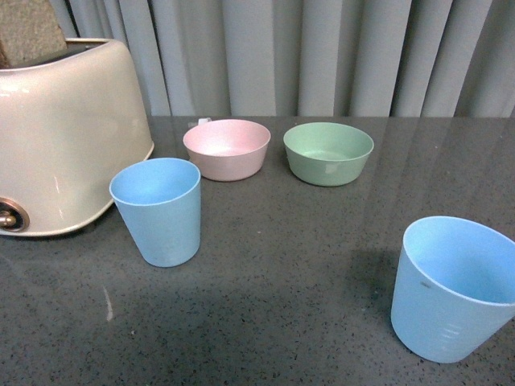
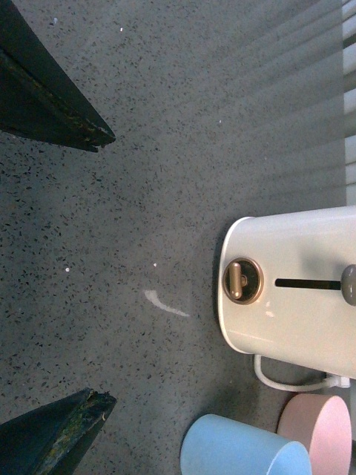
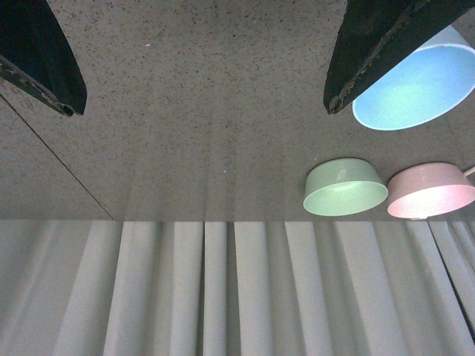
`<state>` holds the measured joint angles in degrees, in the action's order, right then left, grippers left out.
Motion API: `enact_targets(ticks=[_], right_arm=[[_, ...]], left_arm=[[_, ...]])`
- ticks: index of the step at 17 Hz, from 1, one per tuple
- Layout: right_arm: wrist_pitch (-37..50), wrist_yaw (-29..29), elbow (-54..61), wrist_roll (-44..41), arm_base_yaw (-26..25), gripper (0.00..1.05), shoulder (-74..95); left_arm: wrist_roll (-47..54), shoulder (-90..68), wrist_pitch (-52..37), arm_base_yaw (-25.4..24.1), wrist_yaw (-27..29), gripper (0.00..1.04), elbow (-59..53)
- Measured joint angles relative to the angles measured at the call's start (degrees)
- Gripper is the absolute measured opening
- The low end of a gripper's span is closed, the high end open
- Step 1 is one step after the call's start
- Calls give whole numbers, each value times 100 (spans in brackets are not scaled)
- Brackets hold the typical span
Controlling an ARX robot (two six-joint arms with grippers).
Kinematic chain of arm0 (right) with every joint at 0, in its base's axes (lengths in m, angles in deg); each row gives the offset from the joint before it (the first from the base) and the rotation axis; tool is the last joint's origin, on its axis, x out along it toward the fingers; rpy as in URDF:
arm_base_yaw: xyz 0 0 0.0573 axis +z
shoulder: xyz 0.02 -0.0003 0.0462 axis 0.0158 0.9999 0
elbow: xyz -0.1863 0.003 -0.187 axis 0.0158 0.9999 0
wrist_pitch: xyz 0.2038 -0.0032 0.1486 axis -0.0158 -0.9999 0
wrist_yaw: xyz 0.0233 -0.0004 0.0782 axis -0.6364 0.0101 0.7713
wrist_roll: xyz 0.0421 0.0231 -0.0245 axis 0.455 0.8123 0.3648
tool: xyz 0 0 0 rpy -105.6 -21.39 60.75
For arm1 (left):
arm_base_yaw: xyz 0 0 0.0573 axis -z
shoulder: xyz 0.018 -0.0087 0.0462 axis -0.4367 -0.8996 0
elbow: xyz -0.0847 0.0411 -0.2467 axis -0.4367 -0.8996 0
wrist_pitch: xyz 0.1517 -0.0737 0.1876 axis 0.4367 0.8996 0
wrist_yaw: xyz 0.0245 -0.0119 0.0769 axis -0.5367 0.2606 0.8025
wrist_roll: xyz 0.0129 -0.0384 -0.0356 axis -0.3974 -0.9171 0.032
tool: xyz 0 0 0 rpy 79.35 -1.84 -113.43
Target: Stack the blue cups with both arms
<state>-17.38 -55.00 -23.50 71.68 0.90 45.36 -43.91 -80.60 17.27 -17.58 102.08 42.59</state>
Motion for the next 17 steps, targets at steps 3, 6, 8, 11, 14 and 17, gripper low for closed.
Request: enact_targets(ticks=[3,6,8,11,14,17], right_arm=[[-2,-2,0,0,0,98,0],[-4,-2,0,0,0,98,0],[-7,-2,0,0,0,98,0],[-7,-2,0,0,0,98,0],[-7,-2,0,0,0,98,0],[-4,-2,0,0,0,98,0]], left_arm=[[170,-702,-1014,-387,-400,98,411],[579,-2398,-2479,-444,-1397,98,1078],[697,-3554,-2883,-15,-1910,98,1805],[715,-5049,-2610,894,-2503,98,2785],[684,-5980,-2205,1172,-2793,98,3276],[723,-6601,-1869,1366,-2959,98,3622]])
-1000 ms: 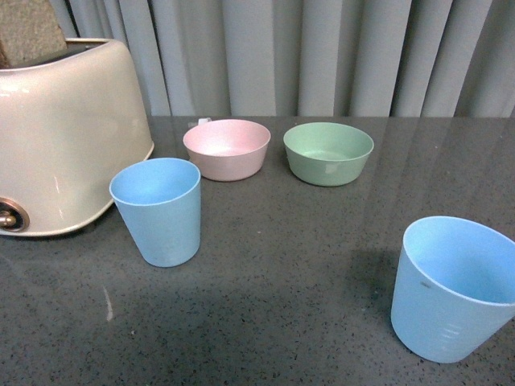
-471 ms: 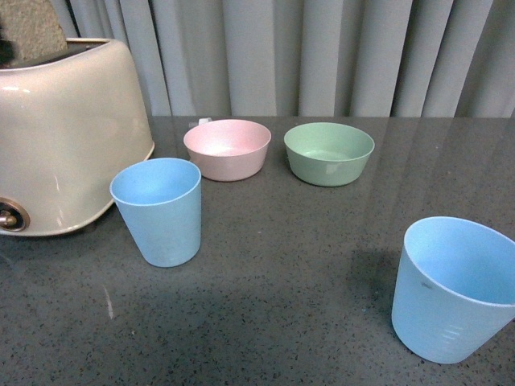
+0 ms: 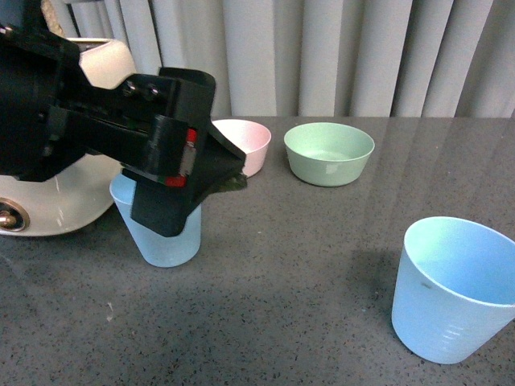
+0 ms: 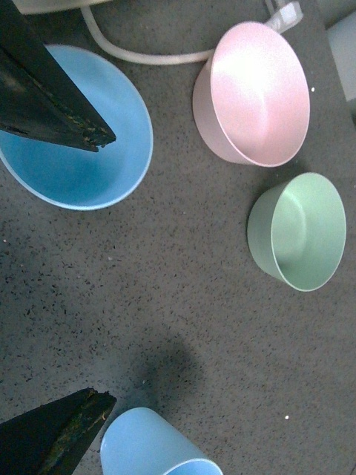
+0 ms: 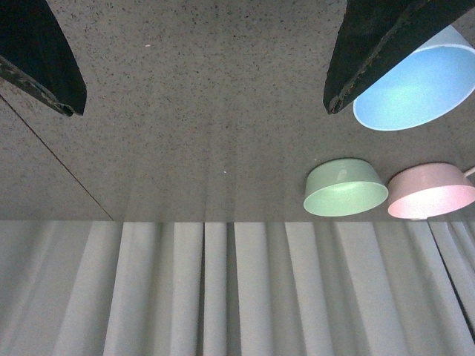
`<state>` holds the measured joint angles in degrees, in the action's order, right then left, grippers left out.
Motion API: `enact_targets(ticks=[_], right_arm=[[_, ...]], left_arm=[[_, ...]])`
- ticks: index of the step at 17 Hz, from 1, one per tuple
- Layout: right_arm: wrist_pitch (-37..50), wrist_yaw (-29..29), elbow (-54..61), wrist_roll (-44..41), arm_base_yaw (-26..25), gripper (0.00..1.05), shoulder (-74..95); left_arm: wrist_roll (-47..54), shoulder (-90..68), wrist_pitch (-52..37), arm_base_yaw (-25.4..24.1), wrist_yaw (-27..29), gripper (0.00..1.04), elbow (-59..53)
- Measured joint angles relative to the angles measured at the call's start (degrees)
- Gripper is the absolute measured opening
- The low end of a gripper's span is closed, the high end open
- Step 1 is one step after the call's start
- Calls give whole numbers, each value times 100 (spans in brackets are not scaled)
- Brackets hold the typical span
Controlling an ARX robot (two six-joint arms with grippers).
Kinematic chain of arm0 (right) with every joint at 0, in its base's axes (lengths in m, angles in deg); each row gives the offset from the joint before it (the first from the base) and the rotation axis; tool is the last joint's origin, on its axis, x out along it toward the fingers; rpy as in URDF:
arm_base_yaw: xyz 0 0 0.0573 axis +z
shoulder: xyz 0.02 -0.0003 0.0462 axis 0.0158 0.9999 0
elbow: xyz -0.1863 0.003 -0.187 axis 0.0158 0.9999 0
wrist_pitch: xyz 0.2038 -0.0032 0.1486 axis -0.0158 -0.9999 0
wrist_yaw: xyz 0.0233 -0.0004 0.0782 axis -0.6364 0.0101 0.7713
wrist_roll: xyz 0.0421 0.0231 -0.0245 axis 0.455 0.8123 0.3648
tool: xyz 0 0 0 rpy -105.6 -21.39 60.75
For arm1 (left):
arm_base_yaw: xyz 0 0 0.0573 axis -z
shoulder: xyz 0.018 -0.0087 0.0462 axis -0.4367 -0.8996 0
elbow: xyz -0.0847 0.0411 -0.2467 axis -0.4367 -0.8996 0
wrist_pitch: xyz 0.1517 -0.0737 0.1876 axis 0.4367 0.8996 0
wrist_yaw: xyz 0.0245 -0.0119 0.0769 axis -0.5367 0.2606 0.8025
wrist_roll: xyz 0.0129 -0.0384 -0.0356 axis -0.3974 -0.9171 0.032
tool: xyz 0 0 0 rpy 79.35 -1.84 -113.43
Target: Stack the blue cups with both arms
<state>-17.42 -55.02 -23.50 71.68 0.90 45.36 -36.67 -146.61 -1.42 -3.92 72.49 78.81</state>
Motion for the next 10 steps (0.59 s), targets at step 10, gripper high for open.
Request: enact_targets(ticks=[10], right_arm=[[-4,0,0,0,0,98,0]], left_arm=[[745,-870,463,107,332,98,597]])
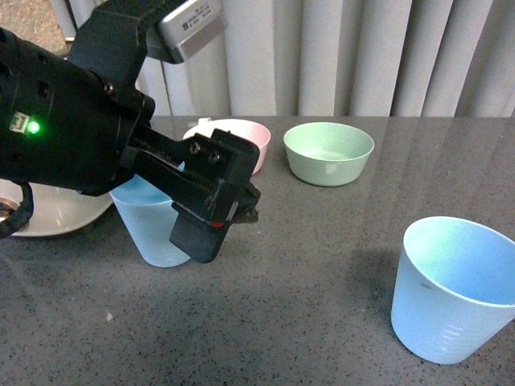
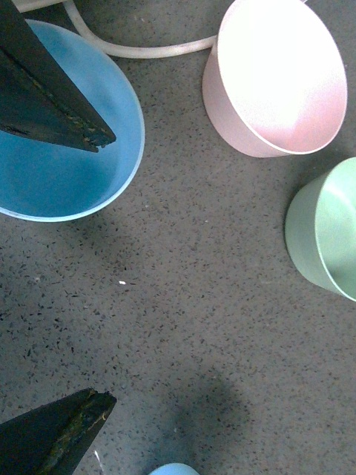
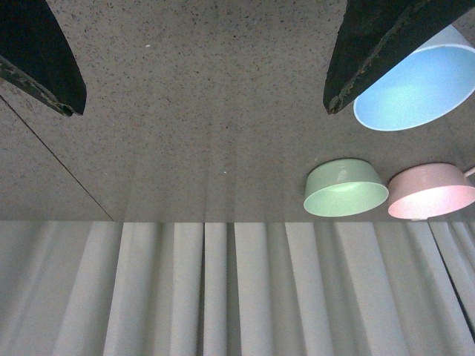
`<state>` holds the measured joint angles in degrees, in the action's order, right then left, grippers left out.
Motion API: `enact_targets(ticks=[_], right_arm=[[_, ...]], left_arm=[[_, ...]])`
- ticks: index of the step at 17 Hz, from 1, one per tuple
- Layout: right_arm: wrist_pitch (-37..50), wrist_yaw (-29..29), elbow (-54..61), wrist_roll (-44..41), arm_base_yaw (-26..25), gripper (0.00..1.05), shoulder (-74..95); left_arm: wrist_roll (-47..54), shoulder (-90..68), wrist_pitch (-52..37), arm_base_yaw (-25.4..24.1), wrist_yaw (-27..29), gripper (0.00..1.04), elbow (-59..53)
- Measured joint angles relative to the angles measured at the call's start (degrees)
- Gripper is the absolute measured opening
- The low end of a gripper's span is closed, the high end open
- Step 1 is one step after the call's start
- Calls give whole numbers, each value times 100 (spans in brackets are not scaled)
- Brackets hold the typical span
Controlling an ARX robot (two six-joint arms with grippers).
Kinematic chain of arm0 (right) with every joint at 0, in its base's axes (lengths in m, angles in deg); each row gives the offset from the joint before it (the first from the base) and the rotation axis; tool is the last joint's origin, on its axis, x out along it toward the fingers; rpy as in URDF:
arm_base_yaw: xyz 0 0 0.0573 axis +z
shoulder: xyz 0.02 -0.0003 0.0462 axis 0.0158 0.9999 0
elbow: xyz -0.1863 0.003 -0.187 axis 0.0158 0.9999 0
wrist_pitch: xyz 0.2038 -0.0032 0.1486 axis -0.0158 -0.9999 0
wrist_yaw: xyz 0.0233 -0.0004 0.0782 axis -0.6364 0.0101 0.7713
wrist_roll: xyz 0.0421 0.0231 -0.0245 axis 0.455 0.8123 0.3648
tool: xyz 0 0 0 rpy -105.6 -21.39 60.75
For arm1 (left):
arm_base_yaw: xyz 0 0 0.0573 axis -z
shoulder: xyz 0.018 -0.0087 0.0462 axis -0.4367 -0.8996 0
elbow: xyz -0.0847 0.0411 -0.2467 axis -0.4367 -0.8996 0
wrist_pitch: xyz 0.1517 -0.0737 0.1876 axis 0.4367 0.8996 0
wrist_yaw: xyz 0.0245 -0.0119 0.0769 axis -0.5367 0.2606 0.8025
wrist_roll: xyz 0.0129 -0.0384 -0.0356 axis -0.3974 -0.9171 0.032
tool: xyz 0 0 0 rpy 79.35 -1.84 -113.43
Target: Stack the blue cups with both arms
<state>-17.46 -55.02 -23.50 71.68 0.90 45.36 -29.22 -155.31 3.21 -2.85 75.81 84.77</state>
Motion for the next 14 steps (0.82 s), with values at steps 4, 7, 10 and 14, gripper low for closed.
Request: enact_targets(ticks=[4,7,10,14], right_arm=[[0,0,0,0,0,98,0],[2,0,0,0,0,98,0],[2,0,0,0,0,98,0],[2,0,0,0,0,98,0]], left_arm=[[249,-437,125,-42,109,98,160],[374,-549,203,-66,120,91,293],[450,-601,245,-66,118,58,326],[483,-588,365,-66,98,20,365]])
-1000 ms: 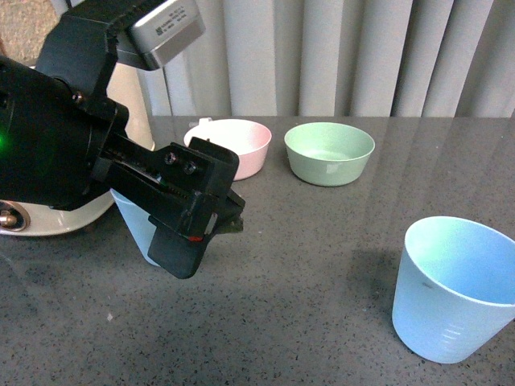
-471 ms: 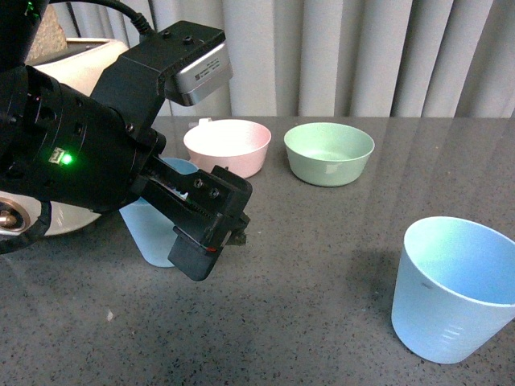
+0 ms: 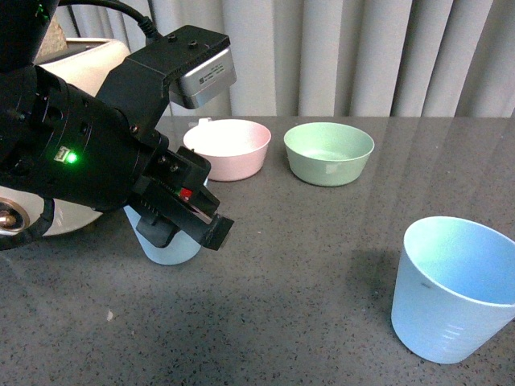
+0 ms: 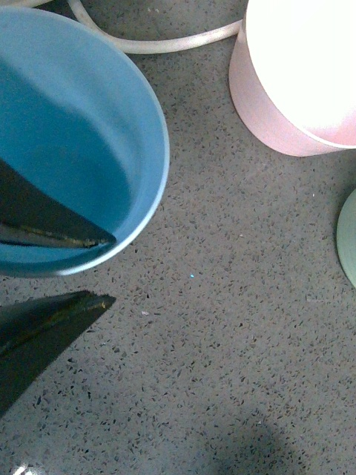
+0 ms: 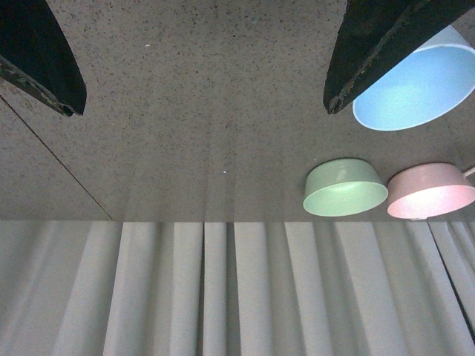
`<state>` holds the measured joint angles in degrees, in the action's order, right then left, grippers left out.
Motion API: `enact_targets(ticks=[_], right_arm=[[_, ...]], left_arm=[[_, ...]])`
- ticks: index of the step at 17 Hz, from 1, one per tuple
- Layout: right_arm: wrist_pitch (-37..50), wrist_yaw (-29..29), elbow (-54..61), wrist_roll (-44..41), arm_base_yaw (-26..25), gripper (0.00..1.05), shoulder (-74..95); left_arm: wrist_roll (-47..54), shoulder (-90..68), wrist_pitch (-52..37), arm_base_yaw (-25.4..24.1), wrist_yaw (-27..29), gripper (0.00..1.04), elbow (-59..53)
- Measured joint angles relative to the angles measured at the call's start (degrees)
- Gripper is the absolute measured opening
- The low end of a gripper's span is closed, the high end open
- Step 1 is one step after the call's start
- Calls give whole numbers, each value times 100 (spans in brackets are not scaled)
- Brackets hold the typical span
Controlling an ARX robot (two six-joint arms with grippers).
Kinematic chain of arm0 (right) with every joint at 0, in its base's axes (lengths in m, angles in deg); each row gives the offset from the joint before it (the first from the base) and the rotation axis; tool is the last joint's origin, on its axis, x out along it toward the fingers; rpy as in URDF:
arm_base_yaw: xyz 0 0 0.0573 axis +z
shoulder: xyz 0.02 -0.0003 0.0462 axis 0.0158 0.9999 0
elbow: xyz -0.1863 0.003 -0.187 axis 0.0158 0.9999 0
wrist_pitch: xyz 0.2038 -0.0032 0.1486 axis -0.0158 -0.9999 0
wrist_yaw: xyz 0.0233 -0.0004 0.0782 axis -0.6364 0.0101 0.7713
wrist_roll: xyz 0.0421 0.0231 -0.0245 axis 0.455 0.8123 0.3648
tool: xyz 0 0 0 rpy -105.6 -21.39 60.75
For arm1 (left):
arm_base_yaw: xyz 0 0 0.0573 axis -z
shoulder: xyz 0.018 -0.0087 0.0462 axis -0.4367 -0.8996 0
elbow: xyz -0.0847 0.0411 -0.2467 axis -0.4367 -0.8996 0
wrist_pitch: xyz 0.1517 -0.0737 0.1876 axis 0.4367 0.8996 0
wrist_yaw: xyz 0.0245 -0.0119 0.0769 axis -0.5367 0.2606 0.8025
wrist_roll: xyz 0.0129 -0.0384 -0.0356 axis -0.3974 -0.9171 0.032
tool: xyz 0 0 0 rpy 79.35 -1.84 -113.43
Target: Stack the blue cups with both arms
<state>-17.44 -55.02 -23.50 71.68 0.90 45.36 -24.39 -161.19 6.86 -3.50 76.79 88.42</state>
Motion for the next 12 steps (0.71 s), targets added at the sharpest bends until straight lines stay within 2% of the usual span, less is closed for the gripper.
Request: enact_targets(ticks=[2,3,5,9,12], right_arm=[[0,0,0,0,0,98,0],[0,0,0,0,0,98,0],[0,0,0,0,0,98,0],[0,0,0,0,0,98,0],[-2,0,0,0,0,98,0]], left_arm=[[13,118,76,31,-39,3,0],[11,219,127,48,-48,1,0],[11,693,369,291,-225,2,-70],[168,1329,1029,1115,-535,2,-361],[378,1276,1141,1281,-568,2,-455]])
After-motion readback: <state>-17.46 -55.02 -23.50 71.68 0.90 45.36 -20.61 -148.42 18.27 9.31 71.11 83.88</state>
